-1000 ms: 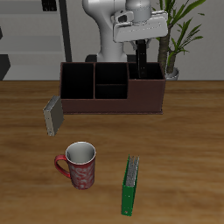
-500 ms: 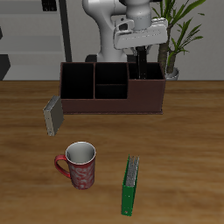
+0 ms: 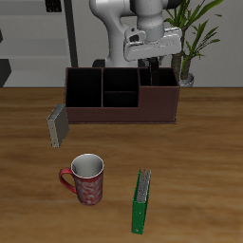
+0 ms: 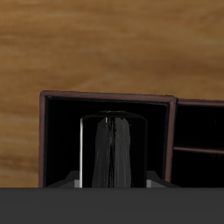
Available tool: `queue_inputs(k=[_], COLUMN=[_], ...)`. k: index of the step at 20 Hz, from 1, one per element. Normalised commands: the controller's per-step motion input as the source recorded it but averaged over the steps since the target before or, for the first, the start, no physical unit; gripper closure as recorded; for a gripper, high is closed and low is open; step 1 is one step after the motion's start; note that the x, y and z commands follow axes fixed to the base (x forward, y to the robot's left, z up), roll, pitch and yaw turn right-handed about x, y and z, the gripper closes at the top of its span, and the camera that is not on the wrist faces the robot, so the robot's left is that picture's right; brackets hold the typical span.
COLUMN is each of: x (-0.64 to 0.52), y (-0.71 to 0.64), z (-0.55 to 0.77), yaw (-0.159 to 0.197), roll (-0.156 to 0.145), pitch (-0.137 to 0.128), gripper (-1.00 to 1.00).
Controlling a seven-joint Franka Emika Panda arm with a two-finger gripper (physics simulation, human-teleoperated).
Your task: Place the black book into the back desk caddy's right compartment
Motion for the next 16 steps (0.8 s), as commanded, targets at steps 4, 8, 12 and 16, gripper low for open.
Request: queue_inputs(k=[4, 8, 12, 16], x=[0.05, 0.05, 0.02, 0.09], y=[0.01, -0.02, -0.04, -0.14], z=[-0.04, 0.01, 0.07, 0.14], yaw=[-0.003, -0.009, 0.007, -0.004], roll=[-0.006, -0.002, -0.011, -0.024], pitch=[0.015, 0.01, -0.013, -0.01], gripper=[-1.0, -1.0, -1.0, -1.0])
